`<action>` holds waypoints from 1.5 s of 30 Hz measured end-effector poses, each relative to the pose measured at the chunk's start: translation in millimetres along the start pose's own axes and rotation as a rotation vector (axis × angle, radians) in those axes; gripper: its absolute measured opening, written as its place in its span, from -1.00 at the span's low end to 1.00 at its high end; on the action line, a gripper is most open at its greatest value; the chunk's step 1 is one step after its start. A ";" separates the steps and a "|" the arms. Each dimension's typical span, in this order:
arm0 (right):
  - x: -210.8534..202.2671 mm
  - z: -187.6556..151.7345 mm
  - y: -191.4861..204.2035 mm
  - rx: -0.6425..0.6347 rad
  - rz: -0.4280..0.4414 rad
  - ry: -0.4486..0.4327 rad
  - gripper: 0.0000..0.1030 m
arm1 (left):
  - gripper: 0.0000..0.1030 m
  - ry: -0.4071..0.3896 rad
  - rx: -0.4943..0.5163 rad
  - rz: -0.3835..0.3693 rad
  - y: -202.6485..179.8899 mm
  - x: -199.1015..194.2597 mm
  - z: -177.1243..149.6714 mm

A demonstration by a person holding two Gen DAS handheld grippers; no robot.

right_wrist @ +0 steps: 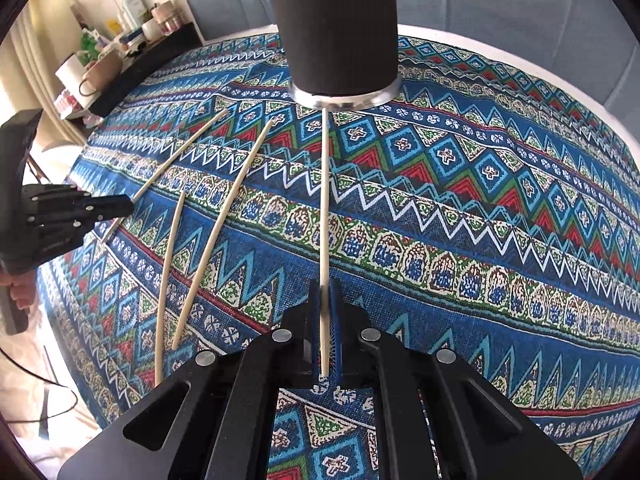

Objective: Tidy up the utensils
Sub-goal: 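Lower both grippers to the remaining sticks and each grasp one stick, then carry the held sticks above the black cup and open both grippers to drop them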

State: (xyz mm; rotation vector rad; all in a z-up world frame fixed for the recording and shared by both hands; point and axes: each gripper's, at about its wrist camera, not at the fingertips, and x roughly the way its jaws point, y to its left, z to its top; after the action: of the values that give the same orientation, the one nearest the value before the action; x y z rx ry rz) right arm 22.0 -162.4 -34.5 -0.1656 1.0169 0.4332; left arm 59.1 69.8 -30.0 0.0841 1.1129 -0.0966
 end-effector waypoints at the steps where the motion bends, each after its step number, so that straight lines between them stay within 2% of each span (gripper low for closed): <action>1: -0.3 -0.3 1.2 0.004 0.016 -0.009 -0.91 | -0.91 0.001 -0.008 -0.007 1.2 -0.9 -0.8; 3: -6.3 -3.5 -6.2 0.022 0.044 -0.026 -0.91 | -0.91 0.003 -0.009 -0.023 1.3 -4.0 -2.2; 7: -20.3 -6.5 -14.2 0.043 0.081 -0.066 -0.91 | -0.91 -0.015 -0.008 0.007 3.2 -13.4 -0.5; 9: -31.6 -8.8 -20.7 0.052 0.101 -0.092 -0.91 | -0.91 -0.044 0.007 0.051 0.6 -20.6 3.3; 17: -61.6 -0.2 -35.1 0.122 0.200 -0.208 -0.91 | -0.91 -0.136 0.010 0.057 -2.7 -58.7 21.4; 26: -93.2 23.9 -33.6 0.133 0.281 -0.321 -0.91 | -0.91 -0.285 0.013 0.027 -13.8 -120.2 51.8; 28: -98.1 30.8 -32.3 0.133 0.328 -0.347 -0.91 | -0.91 -0.312 0.020 0.022 -17.4 -129.8 58.2; 32: -103.9 46.6 -32.1 0.140 0.402 -0.385 -0.91 | -0.91 -0.349 0.046 0.023 -26.6 -138.3 70.2; 38: -114.1 66.3 -27.8 0.141 0.467 -0.449 -0.91 | -0.91 -0.394 0.058 0.019 -32.0 -145.5 86.6; 45: -126.3 92.8 -29.7 0.131 0.515 -0.527 -0.91 | -0.91 -0.483 0.034 -0.047 -30.2 -156.8 110.4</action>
State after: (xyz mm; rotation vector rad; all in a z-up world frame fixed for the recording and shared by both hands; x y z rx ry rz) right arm 50.7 -193.0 119.4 0.3253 0.5523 0.8248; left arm 85.0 32.6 158.8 0.0604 0.6309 -0.1679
